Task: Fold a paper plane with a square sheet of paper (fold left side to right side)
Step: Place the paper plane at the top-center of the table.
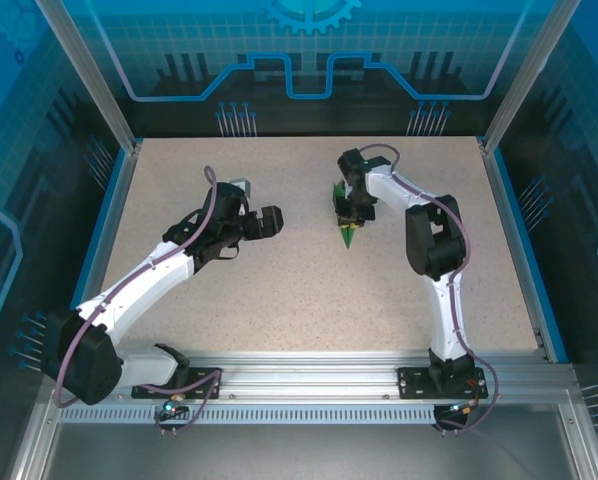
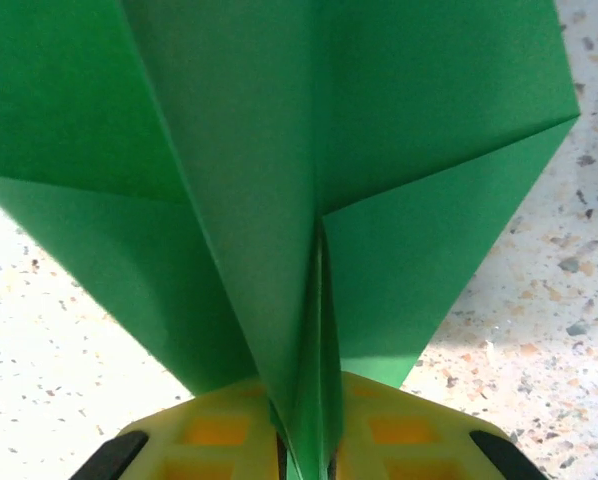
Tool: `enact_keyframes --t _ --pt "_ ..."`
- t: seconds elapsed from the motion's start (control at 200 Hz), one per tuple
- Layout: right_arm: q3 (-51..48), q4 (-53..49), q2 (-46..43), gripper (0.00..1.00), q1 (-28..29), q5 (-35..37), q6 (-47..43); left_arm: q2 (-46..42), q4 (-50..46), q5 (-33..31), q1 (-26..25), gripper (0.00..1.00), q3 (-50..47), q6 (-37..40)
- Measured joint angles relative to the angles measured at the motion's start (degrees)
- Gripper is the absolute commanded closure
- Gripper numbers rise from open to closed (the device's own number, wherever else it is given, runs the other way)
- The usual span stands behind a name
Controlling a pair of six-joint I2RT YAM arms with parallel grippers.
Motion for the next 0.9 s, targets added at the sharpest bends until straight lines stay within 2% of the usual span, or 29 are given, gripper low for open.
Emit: enact_keyframes --t 0.79,0.9 --pt "2.36 -1.44 2.86 0.77 0.42 0.63 -0.48 0.70 -0.83 0.50 0.00 0.01 0.15 0.02" --pt "2.34 -2.27 2.49 0.73 0.83 1.46 -0.72 1.07 -1.18 0.50 0.07 0.01 0.76 0.00"
